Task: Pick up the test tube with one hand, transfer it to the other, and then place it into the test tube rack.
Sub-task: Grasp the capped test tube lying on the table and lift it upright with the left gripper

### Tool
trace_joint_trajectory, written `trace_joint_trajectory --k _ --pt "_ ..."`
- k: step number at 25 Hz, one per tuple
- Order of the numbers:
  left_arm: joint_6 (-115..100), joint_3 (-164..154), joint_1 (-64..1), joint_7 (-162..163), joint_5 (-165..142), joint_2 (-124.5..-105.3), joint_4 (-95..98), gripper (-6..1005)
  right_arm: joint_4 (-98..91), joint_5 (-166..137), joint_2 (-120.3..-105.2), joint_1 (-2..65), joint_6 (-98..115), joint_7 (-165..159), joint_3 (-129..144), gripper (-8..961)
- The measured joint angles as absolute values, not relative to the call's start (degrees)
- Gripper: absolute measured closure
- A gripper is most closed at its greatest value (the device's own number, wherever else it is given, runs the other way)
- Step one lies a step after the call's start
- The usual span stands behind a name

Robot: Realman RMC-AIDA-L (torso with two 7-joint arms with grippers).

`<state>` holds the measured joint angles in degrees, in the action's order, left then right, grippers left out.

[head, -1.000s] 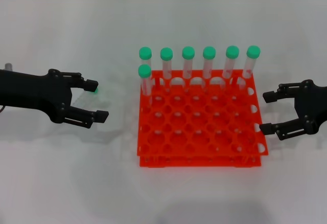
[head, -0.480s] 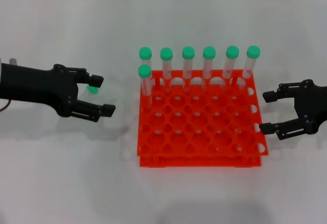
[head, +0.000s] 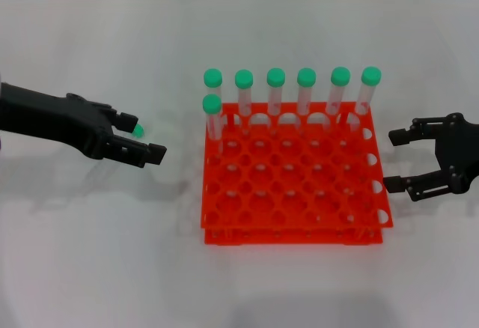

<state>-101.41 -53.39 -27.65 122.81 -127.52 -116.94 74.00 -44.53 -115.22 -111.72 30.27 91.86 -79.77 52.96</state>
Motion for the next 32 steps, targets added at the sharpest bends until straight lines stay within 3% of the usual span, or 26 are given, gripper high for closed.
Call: trace_joint_trajectory --k 8,32 --pt "-102.39 -54.64 -31.87 135.45 -138.89 -115.48 73.38 113 -46.32 -115.22 -112.38 29.35 91.48 -78.75 52.84 112" --pt "-93.30 -55.14 -40.89 139.54 -159.70 -117.24 58.40 120 -46.02 -115.31 -113.41 29.35 90.53 -77.80 53.09 111"
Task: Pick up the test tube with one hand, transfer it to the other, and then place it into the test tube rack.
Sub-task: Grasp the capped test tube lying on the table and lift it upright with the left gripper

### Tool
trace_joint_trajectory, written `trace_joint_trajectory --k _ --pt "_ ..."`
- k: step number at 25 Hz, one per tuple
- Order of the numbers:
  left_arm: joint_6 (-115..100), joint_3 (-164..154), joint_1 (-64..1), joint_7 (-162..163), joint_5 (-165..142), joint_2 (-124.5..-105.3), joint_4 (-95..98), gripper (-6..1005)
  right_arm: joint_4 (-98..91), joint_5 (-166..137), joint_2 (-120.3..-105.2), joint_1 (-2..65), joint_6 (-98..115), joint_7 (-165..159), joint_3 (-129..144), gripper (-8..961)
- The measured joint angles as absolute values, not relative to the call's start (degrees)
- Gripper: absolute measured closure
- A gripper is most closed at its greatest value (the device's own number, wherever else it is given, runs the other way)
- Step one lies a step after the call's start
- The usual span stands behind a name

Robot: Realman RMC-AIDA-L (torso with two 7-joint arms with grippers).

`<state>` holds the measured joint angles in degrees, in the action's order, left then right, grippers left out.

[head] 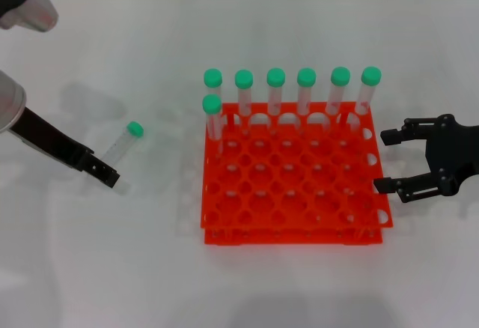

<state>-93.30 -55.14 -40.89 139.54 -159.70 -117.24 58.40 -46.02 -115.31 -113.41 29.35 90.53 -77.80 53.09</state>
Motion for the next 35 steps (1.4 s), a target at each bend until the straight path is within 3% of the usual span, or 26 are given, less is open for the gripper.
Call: trace_joint_trajectory --k 35 --pt "-89.63 -56.30 -41.47 141.33 -162.33 -118.05 55.92 201 -45.87 -115.54 -114.07 29.26 89.82 -77.52 53.35 112"
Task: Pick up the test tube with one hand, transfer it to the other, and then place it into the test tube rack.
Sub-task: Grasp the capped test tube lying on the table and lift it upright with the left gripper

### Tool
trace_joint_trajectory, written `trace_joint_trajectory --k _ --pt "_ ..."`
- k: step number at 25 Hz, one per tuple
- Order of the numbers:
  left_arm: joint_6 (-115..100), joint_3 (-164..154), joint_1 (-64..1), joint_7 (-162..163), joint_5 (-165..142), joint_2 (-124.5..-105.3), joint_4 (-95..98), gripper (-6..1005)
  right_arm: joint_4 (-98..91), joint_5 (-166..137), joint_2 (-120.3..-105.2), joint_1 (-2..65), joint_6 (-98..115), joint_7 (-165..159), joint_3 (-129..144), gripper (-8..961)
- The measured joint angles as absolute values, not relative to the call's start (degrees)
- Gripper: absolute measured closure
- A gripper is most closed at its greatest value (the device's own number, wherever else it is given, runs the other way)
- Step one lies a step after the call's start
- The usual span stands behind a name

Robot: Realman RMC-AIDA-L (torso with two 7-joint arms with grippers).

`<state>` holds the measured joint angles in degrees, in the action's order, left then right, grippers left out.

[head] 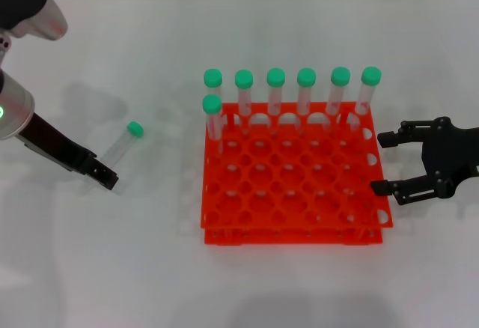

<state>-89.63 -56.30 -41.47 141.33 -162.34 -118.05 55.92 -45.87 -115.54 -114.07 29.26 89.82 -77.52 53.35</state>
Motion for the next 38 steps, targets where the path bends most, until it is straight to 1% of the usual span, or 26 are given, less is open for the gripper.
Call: trace_joint_trajectory --k 7,11,17,23,34,36,38 --pt "-88.75 -56.33 -41.49 141.33 -162.31 -117.89 54.52 224 -45.87 -115.58 -114.28 29.26 89.95 -77.52 53.35 111" --pt "-88.28 -56.35 -41.62 141.33 -162.31 -117.79 53.73 446 -45.87 -115.58 -114.34 29.26 90.07 -77.52 53.24 111" --pt "-88.06 -56.33 -41.63 141.33 -162.33 -117.68 53.61 544 -45.88 -115.58 -114.34 29.26 90.13 -77.52 53.35 111" --pt "-87.75 -56.34 -41.62 141.43 -162.33 -117.68 53.22 597 -45.94 -115.58 -114.34 29.26 89.96 -77.51 53.35 112" --pt "-86.65 -56.47 -41.88 142.02 -162.13 -117.74 52.58 736 -46.13 -115.63 -114.28 29.26 89.82 -77.52 53.10 111" --pt "-86.55 -56.49 -41.97 142.03 -162.12 -117.76 52.21 815 -46.12 -115.64 -114.26 29.26 89.82 -77.52 53.08 111" --pt "-86.52 -56.51 -42.00 142.03 -162.16 -117.87 52.25 815 -46.09 -115.66 -114.20 29.26 89.82 -77.51 53.07 111"
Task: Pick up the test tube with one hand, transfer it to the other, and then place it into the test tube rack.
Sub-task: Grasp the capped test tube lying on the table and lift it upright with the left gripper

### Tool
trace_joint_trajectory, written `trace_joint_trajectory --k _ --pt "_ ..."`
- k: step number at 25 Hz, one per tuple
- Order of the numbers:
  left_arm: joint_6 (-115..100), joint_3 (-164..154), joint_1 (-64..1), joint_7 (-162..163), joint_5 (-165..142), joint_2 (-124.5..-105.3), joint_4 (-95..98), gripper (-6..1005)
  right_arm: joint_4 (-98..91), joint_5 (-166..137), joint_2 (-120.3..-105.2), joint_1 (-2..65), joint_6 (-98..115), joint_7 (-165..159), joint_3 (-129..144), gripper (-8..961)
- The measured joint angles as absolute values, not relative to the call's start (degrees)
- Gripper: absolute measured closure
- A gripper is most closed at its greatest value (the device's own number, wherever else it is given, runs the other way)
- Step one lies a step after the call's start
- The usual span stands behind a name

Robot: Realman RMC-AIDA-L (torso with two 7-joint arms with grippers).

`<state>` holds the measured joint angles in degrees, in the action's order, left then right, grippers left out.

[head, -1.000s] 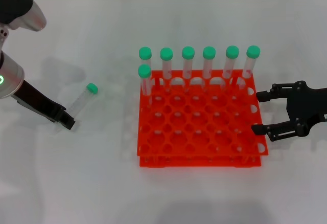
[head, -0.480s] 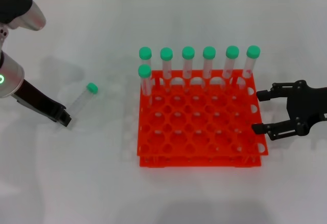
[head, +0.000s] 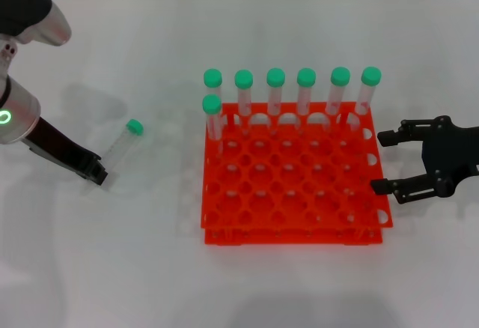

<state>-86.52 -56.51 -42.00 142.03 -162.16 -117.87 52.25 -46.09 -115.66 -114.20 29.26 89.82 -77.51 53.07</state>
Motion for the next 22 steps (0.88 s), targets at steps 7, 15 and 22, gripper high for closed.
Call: trace_joint_trajectory --k 7,15,22 --pt "-86.83 -56.09 -41.19 142.04 -161.73 -118.75 57.86 814 -45.99 -115.67 -113.94 29.20 90.07 -77.45 52.88 112" --pt "-83.54 -56.28 -35.48 137.81 -149.77 -119.14 69.54 814 -46.24 -115.29 -113.89 28.40 89.99 -77.43 52.75 112" --pt "-74.61 -56.35 -26.69 120.15 -124.16 -119.36 72.27 814 -46.29 -115.22 -114.03 28.21 90.03 -77.43 52.73 111"
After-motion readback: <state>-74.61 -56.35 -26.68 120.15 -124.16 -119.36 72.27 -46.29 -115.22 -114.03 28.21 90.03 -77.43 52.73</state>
